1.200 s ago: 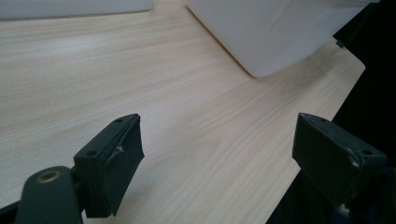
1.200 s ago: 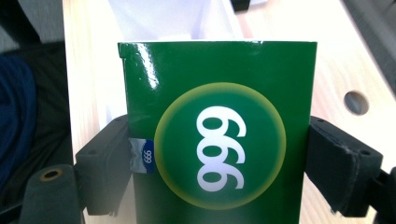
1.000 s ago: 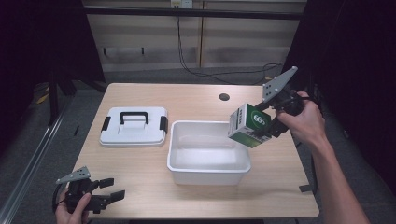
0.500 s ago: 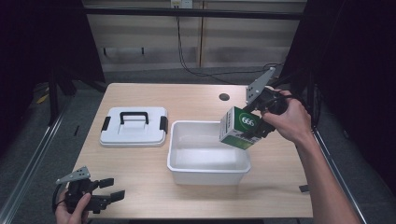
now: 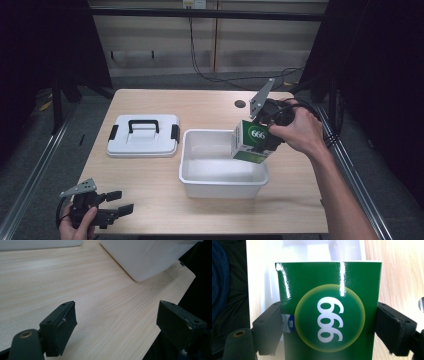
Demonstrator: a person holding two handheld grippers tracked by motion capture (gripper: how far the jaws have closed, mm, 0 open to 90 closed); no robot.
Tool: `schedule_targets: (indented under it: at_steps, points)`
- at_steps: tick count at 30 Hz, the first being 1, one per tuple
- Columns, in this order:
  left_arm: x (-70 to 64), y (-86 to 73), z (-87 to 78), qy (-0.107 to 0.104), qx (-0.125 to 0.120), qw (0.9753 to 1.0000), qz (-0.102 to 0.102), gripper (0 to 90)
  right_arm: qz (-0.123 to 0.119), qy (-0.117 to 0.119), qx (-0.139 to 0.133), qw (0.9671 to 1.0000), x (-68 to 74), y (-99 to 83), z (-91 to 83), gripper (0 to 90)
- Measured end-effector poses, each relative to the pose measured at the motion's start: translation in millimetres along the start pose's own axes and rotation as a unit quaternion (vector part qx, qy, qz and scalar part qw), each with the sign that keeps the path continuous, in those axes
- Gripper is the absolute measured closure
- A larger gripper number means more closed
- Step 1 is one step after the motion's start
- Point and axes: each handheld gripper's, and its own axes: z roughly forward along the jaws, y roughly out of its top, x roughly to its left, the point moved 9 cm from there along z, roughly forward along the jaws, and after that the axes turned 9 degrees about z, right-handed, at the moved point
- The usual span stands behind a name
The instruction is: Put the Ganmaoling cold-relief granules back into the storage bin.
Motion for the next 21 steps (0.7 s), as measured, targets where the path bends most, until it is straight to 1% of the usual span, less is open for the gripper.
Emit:
schedule_targets:
  at_steps: [6,8,11,12,13,15,16,19,20,21]
  points:
    - [-0.2,0.3,-0.2,0.000,-0.001,1.0000,0.001,16.2,-0.006,0.001,0.021,0.9998,-2.0,0.5,10.5,15.9]
    - [-0.2,0.2,-0.2,-0.001,-0.002,1.0000,-0.001,16.2,-0.014,0.005,0.027,0.9995,-2.3,0.6,14.5,15.9]
    - [0.0,0.0,-0.1,0.000,0.000,1.0000,0.000,16.2,-0.018,0.006,0.043,0.9989,-1.8,0.8,21.4,15.9]
    - [-0.1,0.1,-0.2,0.000,-0.001,1.0000,0.000,16.2,-0.013,0.006,0.047,0.9988,-0.9,0.4,22.7,15.9]
    - [-0.1,0.3,-0.2,-0.001,-0.002,1.0000,0.000,16.2,-0.022,0.007,0.047,0.9986,-2.0,1.1,25.1,15.8]
    - [0.3,0.0,-0.7,0.000,-0.001,1.0000,0.001,16.2,-0.015,0.004,0.065,0.9978,-1.5,-1.2,28.2,15.8]
    - [0.3,0.0,-0.7,0.000,-0.001,1.0000,0.001,16.2,-0.025,0.006,0.065,0.9975,-2.4,-0.7,30.5,15.8]
    - [-0.1,0.2,-0.3,-0.001,-0.002,1.0000,0.000,16.2,-0.024,0.003,0.072,0.9971,-1.4,-1.2,34.0,15.8]
    - [-0.2,-0.1,0.0,-0.001,-0.001,1.0000,0.000,16.2,-0.022,0.006,0.078,0.9967,-0.2,-2.2,34.6,15.8]
    - [-0.1,-0.2,0.4,0.000,0.000,1.0000,0.000,16.2,-0.026,0.007,0.076,0.9967,-0.6,-1.7,36.7,15.8]
